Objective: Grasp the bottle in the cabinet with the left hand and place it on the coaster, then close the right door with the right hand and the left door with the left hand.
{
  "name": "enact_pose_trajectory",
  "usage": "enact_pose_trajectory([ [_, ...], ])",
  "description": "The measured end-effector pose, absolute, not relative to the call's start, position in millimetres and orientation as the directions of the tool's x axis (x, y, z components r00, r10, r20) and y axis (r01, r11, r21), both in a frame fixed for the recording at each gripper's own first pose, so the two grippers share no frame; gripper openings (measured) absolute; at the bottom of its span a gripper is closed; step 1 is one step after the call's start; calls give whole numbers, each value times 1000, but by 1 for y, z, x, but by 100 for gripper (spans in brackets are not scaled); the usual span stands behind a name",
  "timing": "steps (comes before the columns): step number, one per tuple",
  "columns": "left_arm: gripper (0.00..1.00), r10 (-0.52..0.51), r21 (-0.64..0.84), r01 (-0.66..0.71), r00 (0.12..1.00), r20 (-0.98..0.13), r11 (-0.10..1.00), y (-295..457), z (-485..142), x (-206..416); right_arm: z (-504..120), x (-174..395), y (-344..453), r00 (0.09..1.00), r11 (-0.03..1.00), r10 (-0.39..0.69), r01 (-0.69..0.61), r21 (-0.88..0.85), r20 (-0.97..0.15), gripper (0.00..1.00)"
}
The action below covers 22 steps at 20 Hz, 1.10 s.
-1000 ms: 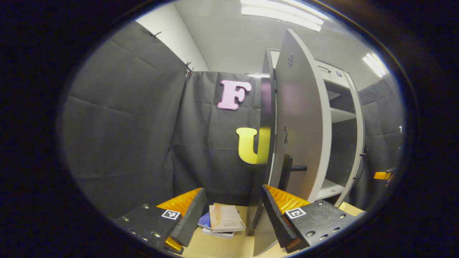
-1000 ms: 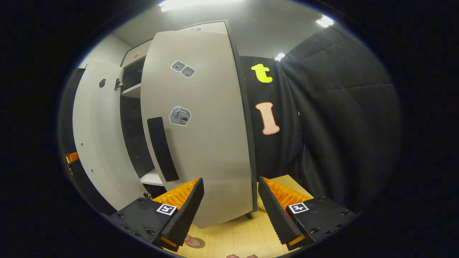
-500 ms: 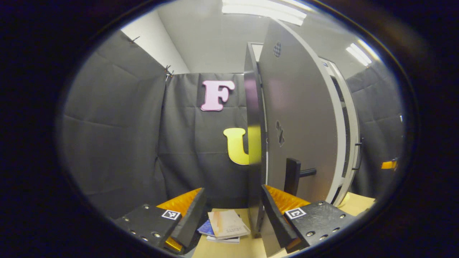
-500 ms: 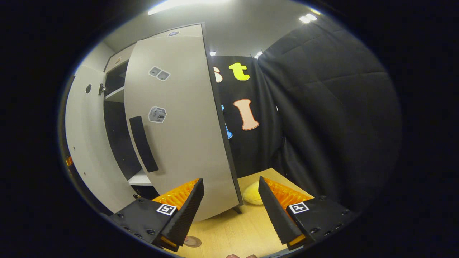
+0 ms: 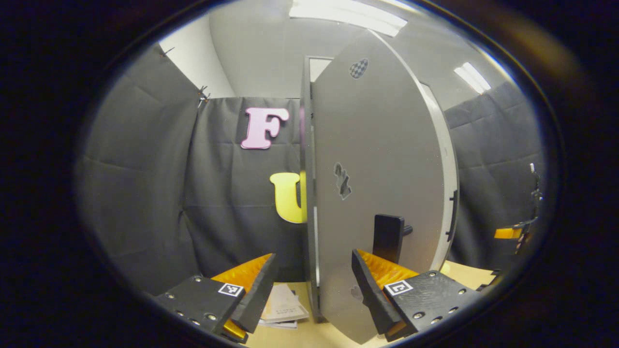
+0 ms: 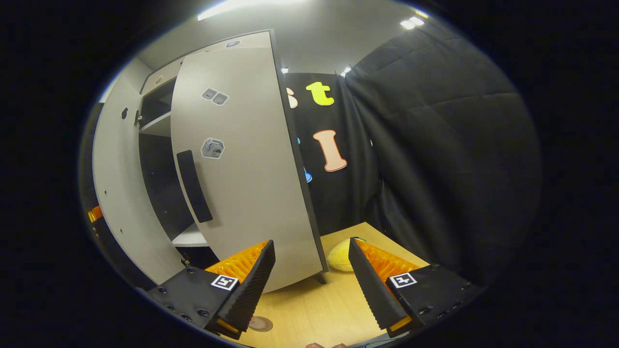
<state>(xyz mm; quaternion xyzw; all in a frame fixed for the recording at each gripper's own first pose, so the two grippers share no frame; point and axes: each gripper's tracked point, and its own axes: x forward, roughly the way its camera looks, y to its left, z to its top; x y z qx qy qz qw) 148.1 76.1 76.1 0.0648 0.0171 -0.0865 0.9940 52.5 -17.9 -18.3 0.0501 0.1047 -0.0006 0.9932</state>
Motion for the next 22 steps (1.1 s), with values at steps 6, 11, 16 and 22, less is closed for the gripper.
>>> enact_pose_trajectory([
  [6,96,-186,119,189,982,-41,975,28,72,166,-12,42,-42,981,993,-48,68,101,-189,97],
  [11,97,-282,84,283,959,-19,955,-35,73,175,-6,34,-58,980,990,-86,104,93,-181,98],
  [16,94,-242,40,242,970,-9,969,-29,78,159,-9,30,-71,977,991,-95,111,76,-193,97],
  [22,90,-127,16,128,991,-44,992,3,66,115,-1,53,-61,979,997,-3,19,76,-202,98],
])
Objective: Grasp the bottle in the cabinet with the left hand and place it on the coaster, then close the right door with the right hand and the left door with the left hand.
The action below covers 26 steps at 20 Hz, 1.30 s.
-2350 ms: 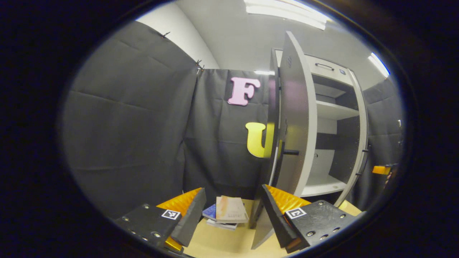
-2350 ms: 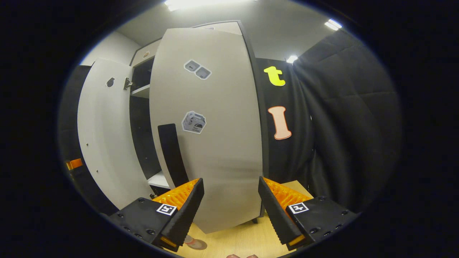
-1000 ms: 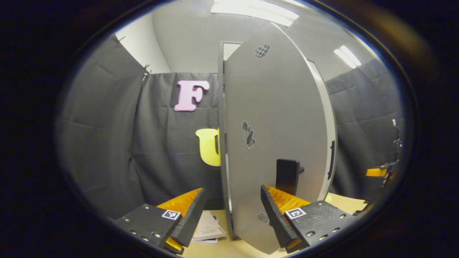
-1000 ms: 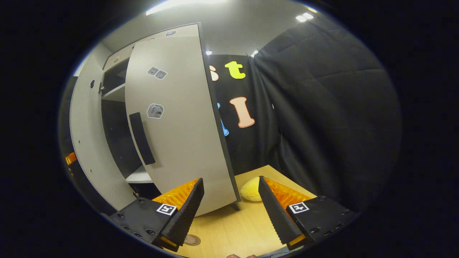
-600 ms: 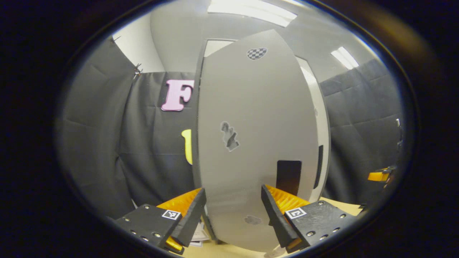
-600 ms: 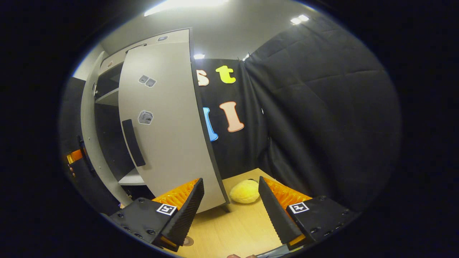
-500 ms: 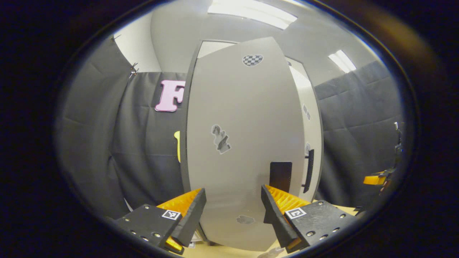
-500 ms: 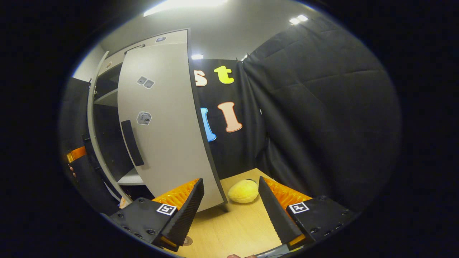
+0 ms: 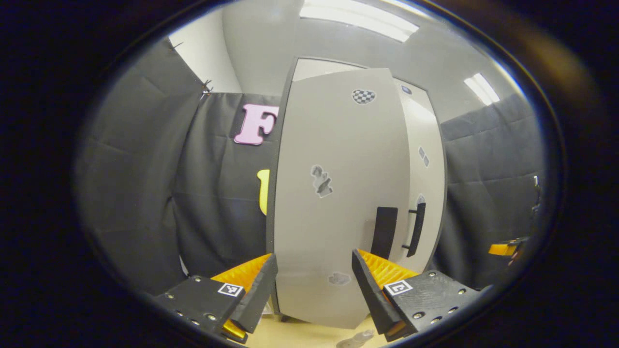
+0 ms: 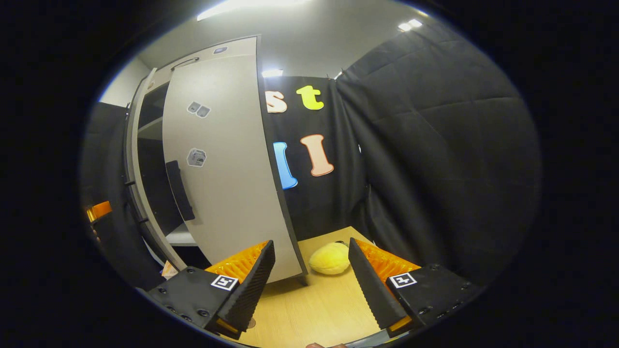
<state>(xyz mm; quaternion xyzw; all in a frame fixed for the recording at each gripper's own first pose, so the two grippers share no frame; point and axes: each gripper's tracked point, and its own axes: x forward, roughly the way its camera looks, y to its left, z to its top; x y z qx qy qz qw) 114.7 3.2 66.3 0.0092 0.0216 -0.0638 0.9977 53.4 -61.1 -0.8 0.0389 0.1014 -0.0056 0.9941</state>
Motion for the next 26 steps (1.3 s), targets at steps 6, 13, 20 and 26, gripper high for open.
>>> enact_pose_trajectory([
  [6,96,-12,-20,11,998,-63,1000,8,72,70,19,80,-59,980,996,82,-73,56,-180,98],
  [13,90,129,-142,-134,991,-42,981,15,69,42,21,103,-51,961,979,202,-199,33,-190,98],
  [20,96,228,-15,-228,973,-24,973,0,88,-6,3,89,-39,911,938,345,-345,42,-227,98],
  [26,82,199,121,-197,980,-2,973,-19,103,-21,23,85,-38,933,946,325,-320,55,-153,98],
])
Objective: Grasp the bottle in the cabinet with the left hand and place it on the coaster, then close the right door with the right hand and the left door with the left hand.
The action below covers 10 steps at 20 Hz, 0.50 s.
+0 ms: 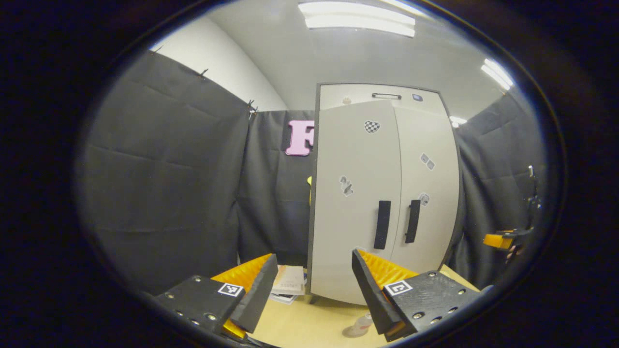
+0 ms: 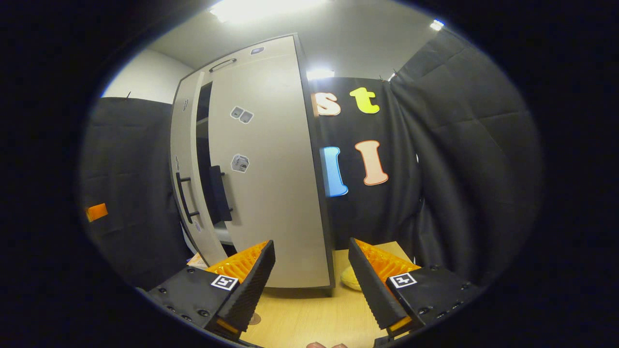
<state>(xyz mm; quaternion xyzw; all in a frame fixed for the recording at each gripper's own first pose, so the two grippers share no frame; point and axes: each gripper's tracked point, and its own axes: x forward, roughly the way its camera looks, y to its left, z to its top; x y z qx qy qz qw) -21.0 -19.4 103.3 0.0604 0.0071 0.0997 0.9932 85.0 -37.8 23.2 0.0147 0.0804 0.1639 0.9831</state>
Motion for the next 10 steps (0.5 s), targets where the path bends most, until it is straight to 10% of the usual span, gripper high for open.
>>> enact_pose_trajectory([
  [2,96,194,120,-190,981,-18,974,-24,97,-21,29,82,-38,941,949,314,-309,55,-130,97],
  [10,89,98,111,-90,993,-71,990,-42,65,-16,26,58,-59,973,978,205,-208,-20,-106,97],
])
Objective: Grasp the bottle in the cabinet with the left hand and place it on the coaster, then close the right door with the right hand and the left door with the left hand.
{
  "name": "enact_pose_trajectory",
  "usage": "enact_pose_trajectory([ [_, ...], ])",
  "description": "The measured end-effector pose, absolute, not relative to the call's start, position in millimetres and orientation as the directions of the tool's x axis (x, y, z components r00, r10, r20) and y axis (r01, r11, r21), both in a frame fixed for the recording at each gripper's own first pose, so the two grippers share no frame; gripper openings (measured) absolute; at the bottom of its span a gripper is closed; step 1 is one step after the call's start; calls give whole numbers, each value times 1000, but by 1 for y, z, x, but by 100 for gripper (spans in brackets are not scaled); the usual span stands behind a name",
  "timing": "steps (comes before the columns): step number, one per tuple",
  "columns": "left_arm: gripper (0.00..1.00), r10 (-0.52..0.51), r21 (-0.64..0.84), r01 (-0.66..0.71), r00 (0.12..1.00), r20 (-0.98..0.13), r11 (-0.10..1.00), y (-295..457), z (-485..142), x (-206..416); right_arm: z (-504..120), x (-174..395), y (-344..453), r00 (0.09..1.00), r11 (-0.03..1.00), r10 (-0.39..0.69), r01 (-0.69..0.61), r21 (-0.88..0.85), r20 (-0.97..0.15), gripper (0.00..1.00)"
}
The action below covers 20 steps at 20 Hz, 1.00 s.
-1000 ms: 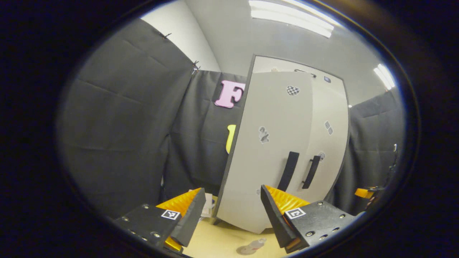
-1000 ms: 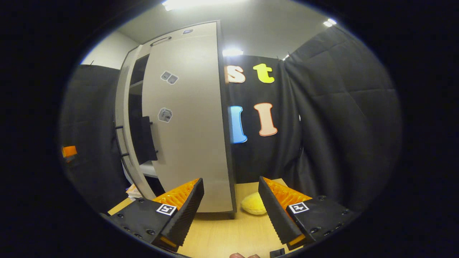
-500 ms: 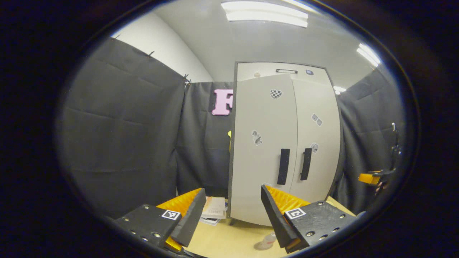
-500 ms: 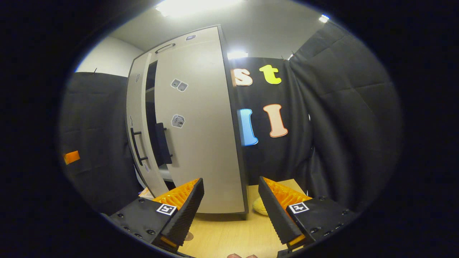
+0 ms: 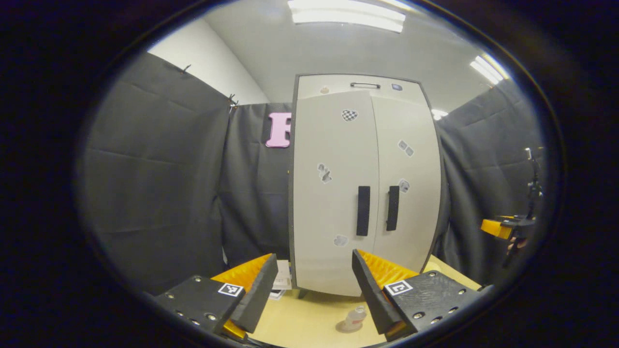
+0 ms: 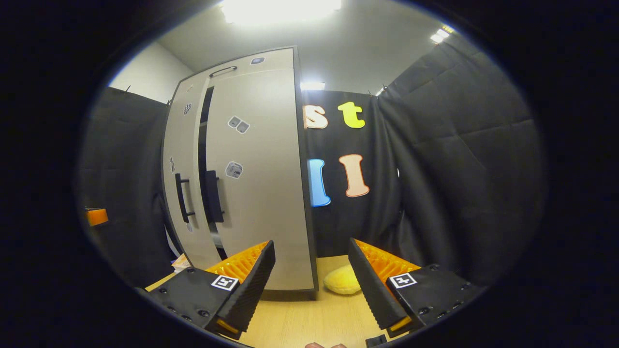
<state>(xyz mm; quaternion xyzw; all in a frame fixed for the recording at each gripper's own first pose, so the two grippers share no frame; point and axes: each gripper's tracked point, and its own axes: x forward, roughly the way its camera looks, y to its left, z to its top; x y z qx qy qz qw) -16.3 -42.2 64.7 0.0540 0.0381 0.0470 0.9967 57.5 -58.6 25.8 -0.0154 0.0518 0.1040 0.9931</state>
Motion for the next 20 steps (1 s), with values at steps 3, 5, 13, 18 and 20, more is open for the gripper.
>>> enact_pose_trajectory([
  [3,89,72,73,-65,994,-84,995,-35,55,-15,20,54,-68,981,988,146,-151,-32,-128,98],
  [5,89,49,30,-46,995,-81,998,-30,52,-13,22,51,-67,986,993,118,-120,-11,-121,97],
  [13,90,15,-7,-16,997,-75,1000,7,33,3,21,39,-51,993,997,62,-65,-28,-103,98],
  [18,90,-13,5,14,997,-80,1000,9,17,4,25,36,-34,994,997,63,-66,-32,-88,98],
  [20,96,-21,4,21,996,-91,1000,13,10,2,23,33,-29,995,997,59,-63,-44,-85,98],
])
